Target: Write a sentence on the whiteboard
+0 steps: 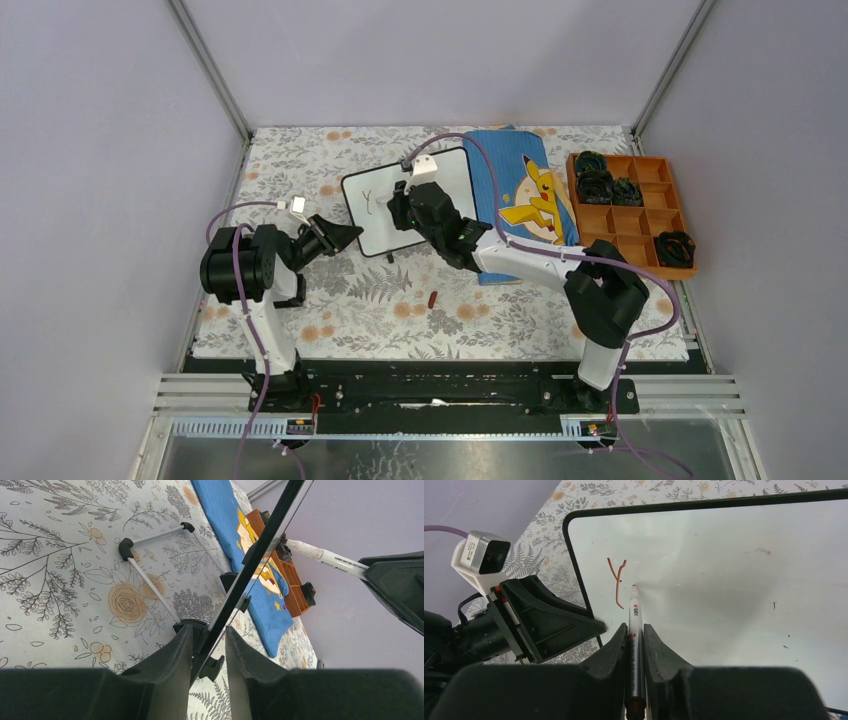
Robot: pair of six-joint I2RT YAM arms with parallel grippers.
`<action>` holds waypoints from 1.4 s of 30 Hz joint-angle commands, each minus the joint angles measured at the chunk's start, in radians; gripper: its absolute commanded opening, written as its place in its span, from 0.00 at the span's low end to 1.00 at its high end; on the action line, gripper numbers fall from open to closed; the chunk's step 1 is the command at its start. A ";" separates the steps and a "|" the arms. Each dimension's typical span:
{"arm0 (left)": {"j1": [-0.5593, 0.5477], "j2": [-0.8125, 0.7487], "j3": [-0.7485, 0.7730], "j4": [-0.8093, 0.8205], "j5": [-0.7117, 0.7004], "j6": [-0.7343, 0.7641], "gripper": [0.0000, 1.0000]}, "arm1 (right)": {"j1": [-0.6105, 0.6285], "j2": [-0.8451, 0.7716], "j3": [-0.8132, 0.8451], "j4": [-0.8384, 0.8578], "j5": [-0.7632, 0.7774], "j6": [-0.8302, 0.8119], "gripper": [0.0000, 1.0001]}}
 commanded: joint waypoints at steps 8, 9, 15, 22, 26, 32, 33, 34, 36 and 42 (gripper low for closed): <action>0.001 0.011 0.008 0.038 -0.010 0.008 0.37 | 0.009 0.022 0.064 0.003 0.004 -0.014 0.00; 0.002 0.011 0.008 0.037 -0.010 0.007 0.37 | 0.008 0.023 0.063 0.002 0.003 -0.014 0.00; 0.002 0.011 0.009 0.037 -0.010 0.007 0.37 | 0.008 0.026 0.052 -0.006 0.005 -0.014 0.00; 0.002 0.010 0.008 0.035 -0.010 0.008 0.37 | 0.007 0.016 0.026 -0.010 0.006 -0.014 0.00; 0.001 0.010 0.008 0.035 -0.010 0.007 0.37 | 0.008 0.008 0.013 -0.012 0.012 -0.014 0.00; 0.002 0.010 0.008 0.035 -0.010 0.009 0.37 | 0.008 -0.002 -0.002 -0.019 0.017 -0.017 0.00; 0.000 0.009 0.008 0.035 -0.011 0.008 0.37 | 0.008 -0.003 -0.005 -0.020 0.018 -0.017 0.00; -0.001 0.010 0.007 0.034 -0.011 0.009 0.37 | 0.007 -0.004 -0.008 -0.019 0.021 -0.017 0.00; -0.001 0.008 0.007 0.035 -0.012 0.010 0.37 | 0.008 -0.008 -0.012 -0.020 0.029 -0.016 0.00; -0.002 0.006 0.007 0.032 -0.012 0.012 0.37 | 0.008 -0.018 -0.015 -0.021 0.056 -0.021 0.00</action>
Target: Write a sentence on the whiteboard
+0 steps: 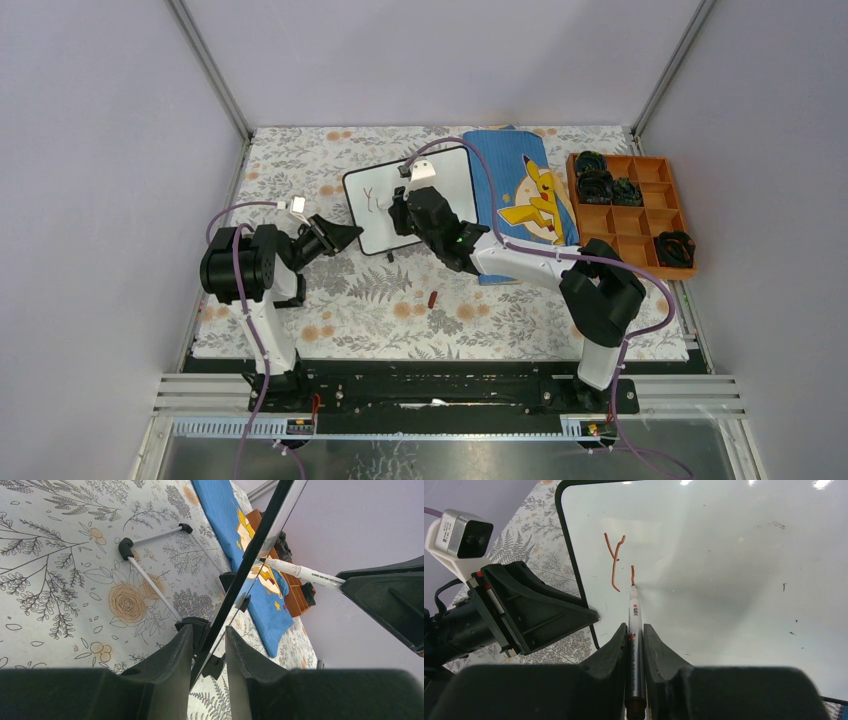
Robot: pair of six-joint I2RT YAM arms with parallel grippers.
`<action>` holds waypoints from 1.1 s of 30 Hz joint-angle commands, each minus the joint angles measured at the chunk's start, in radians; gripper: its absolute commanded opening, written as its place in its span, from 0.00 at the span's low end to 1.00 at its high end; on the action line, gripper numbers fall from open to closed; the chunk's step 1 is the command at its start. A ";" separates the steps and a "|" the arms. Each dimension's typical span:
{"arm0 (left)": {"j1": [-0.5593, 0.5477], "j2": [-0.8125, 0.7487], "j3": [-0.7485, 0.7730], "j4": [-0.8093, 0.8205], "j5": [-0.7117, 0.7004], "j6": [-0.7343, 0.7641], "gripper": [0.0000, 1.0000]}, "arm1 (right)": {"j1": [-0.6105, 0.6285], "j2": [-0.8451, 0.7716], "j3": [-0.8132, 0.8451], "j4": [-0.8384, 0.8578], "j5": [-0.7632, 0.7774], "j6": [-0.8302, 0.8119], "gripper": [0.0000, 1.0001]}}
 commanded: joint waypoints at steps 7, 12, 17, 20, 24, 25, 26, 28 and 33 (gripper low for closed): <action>-0.002 0.005 0.009 0.027 -0.010 0.013 0.34 | 0.003 -0.046 -0.002 -0.003 0.104 -0.025 0.00; -0.002 0.006 0.009 0.026 -0.010 0.012 0.31 | 0.002 -0.049 0.003 0.004 0.117 -0.028 0.00; -0.002 0.006 0.008 0.025 -0.009 0.012 0.29 | 0.002 -0.049 0.013 0.012 0.119 -0.035 0.00; -0.002 0.006 0.008 0.025 -0.008 0.012 0.28 | 0.003 -0.045 0.026 0.012 0.117 -0.039 0.00; -0.002 0.006 0.010 0.025 -0.008 0.012 0.27 | 0.002 -0.040 0.043 0.010 0.114 -0.042 0.00; -0.002 0.007 0.010 0.025 -0.008 0.012 0.27 | 0.002 -0.039 0.046 0.010 0.113 -0.044 0.00; -0.002 0.007 0.010 0.025 -0.008 0.012 0.27 | 0.002 -0.037 0.049 0.010 0.112 -0.045 0.00; -0.002 0.008 0.010 0.025 -0.008 0.012 0.27 | 0.003 -0.034 0.054 0.011 0.111 -0.046 0.00; -0.002 0.008 0.010 0.025 -0.009 0.012 0.26 | 0.002 -0.033 0.062 0.016 0.107 -0.049 0.00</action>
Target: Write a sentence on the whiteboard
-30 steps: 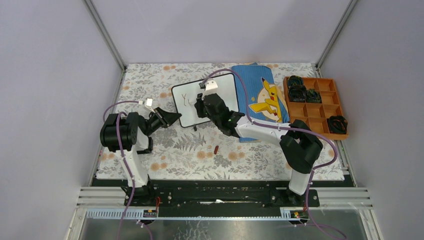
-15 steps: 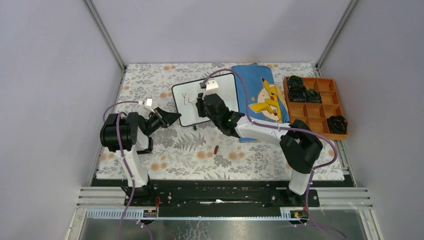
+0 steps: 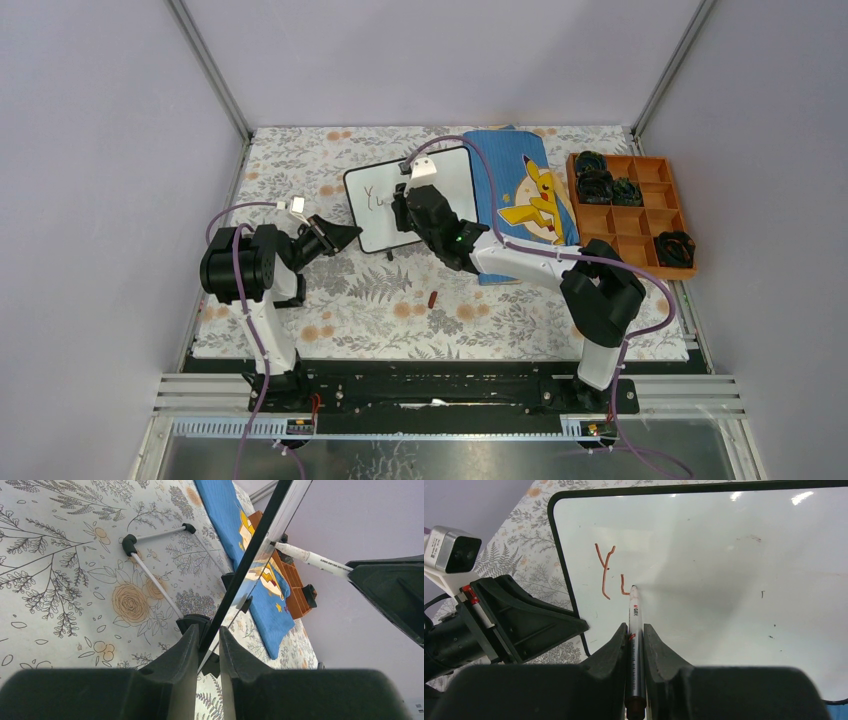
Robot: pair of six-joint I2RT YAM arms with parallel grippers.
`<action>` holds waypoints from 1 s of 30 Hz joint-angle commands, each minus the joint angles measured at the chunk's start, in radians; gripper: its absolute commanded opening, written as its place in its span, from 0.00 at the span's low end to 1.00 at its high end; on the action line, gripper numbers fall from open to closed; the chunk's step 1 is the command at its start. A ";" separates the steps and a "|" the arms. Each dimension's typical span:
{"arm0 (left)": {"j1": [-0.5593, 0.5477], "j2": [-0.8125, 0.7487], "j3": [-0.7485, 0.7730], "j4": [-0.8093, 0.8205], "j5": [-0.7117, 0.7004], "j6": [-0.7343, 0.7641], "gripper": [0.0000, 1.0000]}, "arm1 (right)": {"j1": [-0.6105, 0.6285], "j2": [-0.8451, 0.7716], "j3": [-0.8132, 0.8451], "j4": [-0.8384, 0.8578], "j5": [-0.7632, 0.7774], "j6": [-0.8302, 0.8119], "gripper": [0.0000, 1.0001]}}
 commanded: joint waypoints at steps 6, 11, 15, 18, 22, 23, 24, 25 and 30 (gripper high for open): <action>-0.002 0.007 0.010 0.034 -0.008 0.012 0.26 | 0.000 -0.026 0.060 0.015 0.038 -0.020 0.00; -0.003 0.008 0.010 0.034 -0.008 0.012 0.26 | 0.000 -0.018 0.073 0.013 0.024 -0.020 0.00; -0.002 0.009 0.010 0.034 -0.008 0.012 0.26 | -0.001 -0.012 0.082 0.010 0.011 -0.019 0.00; -0.004 0.006 0.010 0.034 -0.008 0.012 0.26 | 0.000 -0.006 0.088 0.001 -0.001 -0.016 0.00; -0.004 0.007 0.010 0.034 -0.008 0.012 0.26 | -0.001 0.001 0.092 -0.007 -0.014 -0.011 0.00; -0.003 0.006 0.010 0.034 -0.008 0.014 0.26 | 0.000 0.001 0.091 -0.008 -0.015 -0.010 0.00; -0.004 0.006 0.010 0.033 -0.008 0.013 0.26 | 0.000 0.001 0.089 -0.007 -0.016 -0.010 0.00; -0.003 0.006 0.010 0.032 -0.008 0.014 0.26 | 0.000 0.002 0.089 -0.006 -0.018 -0.008 0.00; -0.004 0.007 0.010 0.032 -0.008 0.013 0.26 | -0.001 0.008 0.100 -0.009 -0.033 -0.004 0.00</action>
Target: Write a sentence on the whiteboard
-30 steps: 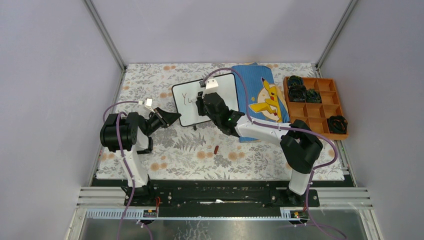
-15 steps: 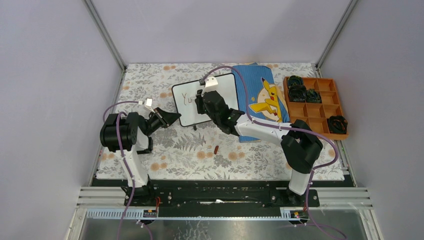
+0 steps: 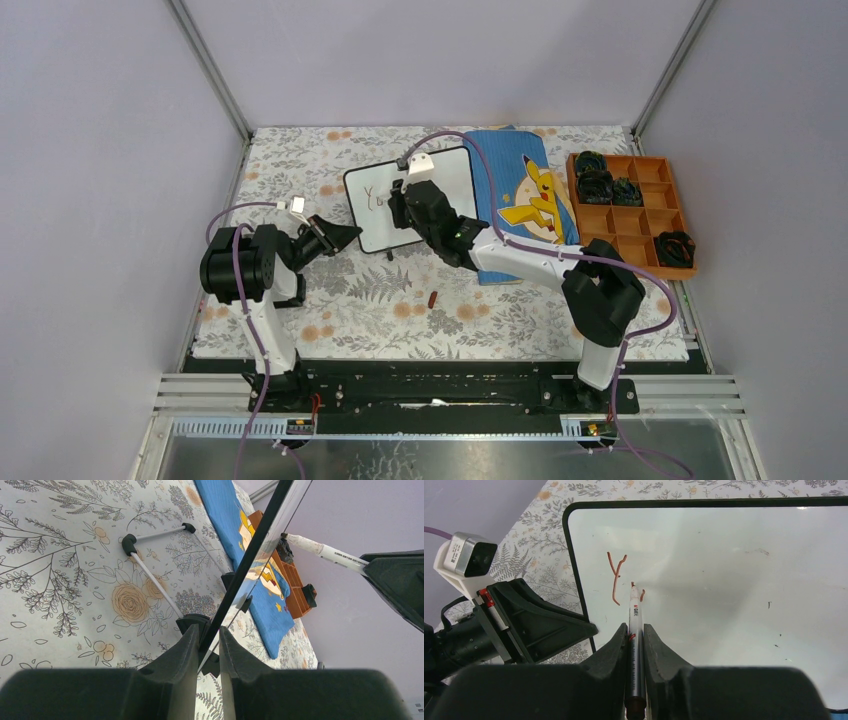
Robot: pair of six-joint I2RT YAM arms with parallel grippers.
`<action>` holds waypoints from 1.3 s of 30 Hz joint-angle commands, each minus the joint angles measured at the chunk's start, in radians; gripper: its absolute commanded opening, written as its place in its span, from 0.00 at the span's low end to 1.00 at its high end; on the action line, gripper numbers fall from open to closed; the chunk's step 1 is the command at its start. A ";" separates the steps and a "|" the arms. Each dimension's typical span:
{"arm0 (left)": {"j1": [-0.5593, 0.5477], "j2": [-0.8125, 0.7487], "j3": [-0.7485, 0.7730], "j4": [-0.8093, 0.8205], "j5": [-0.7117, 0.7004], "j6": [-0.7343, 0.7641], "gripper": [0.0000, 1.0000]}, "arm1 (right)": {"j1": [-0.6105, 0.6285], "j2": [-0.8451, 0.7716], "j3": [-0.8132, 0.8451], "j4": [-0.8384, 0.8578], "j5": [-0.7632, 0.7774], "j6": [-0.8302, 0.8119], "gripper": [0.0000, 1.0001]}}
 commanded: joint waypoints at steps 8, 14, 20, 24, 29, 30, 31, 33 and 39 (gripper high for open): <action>-0.005 0.007 0.010 0.032 -0.008 0.013 0.26 | 0.000 0.018 0.073 0.008 -0.016 0.007 0.00; -0.004 0.006 0.010 0.031 -0.008 0.014 0.26 | 0.000 0.027 0.077 0.000 -0.005 0.010 0.00; -0.004 0.007 0.010 0.030 -0.008 0.013 0.26 | 0.000 0.033 0.083 -0.004 0.008 0.013 0.00; -0.004 0.006 0.012 0.029 -0.008 0.014 0.26 | -0.004 0.031 0.083 -0.012 0.027 0.016 0.00; -0.004 0.006 0.010 0.029 -0.008 0.014 0.26 | -0.007 0.024 0.072 -0.014 0.042 0.021 0.00; -0.005 0.006 0.010 0.029 -0.008 0.014 0.26 | -0.007 0.023 0.069 -0.013 0.044 0.022 0.00; -0.005 0.006 0.010 0.029 -0.008 0.015 0.26 | -0.007 0.022 0.067 -0.013 0.046 0.023 0.00; -0.005 0.005 0.010 0.029 -0.008 0.014 0.26 | -0.008 0.019 0.062 -0.015 0.052 0.023 0.00; -0.005 0.005 0.010 0.029 -0.009 0.015 0.26 | -0.010 0.008 0.051 -0.011 0.072 0.025 0.00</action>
